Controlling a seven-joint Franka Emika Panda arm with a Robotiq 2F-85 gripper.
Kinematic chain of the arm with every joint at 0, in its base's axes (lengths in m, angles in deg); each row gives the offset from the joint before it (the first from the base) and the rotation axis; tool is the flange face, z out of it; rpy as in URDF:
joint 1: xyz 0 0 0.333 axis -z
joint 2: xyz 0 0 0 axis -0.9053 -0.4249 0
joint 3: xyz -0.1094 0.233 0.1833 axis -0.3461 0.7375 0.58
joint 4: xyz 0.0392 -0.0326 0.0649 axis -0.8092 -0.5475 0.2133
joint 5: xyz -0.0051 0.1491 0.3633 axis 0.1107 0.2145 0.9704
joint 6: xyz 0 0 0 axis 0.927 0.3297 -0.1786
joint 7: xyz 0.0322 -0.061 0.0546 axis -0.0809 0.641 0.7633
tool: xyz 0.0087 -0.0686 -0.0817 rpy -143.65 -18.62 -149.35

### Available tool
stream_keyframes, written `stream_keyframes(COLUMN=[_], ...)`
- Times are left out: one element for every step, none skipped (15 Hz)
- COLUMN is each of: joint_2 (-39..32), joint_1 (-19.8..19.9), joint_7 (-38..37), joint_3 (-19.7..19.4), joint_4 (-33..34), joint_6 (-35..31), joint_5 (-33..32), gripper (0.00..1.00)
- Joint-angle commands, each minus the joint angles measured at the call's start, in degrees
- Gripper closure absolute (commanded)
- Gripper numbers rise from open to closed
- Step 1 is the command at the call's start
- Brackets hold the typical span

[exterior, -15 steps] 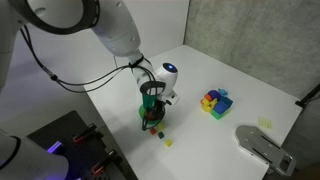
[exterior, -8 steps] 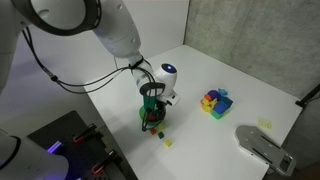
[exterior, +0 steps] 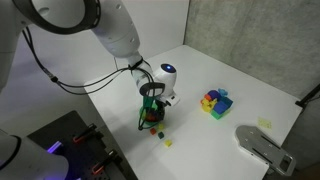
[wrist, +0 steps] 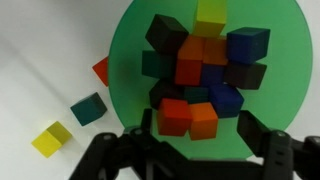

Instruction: Remove two orange blocks from the green bowl and put it on the table

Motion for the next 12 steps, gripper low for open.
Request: stream_keyframes(joint_2=[-0.16, -0.18, -0.21, -0.25, -0.32, -0.35, -0.42, -0.5, -0.54, -0.6, -0.64, -0.71], joint_1=[-2.47, -3.06, -3.7, -4.3, -5.0, -5.52, -6.22, -6.7, -7.19, -7.63, -7.98, -8.42], joint_7=[-3.87, -4.39, -5.06, -5.68, -6.31, -6.73, -7.43, -7.93, -8.36, -8.83, -9.14, -9.49], joint_3=[-2.19, -2.66, -3.15, -3.61, -4.14, -4.54, -5.1, -5.46, -5.86, -6.23, -6.51, -6.92], joint_4=[0.03, -0.02, 0.03, 0.02, 0.03, 0.05, 0.04, 0.09, 0.09, 0.08, 0.08, 0.06], joint_6=[-0.1, -0.1, 0.09, 0.19, 0.21, 0.36, 0.31, 0.37, 0.38, 0.31, 0.21, 0.09], joint_5=[-1.47, -1.73, -2.06, -2.4, -2.79, -3.13, -3.68, -4.02, -4.47, -4.94, -5.25, -5.7], gripper=[0.13, 0.14, 0.12, 0.13, 0.13, 0.16, 0.19, 0.42, 0.44, 0.45, 0.54, 0.62])
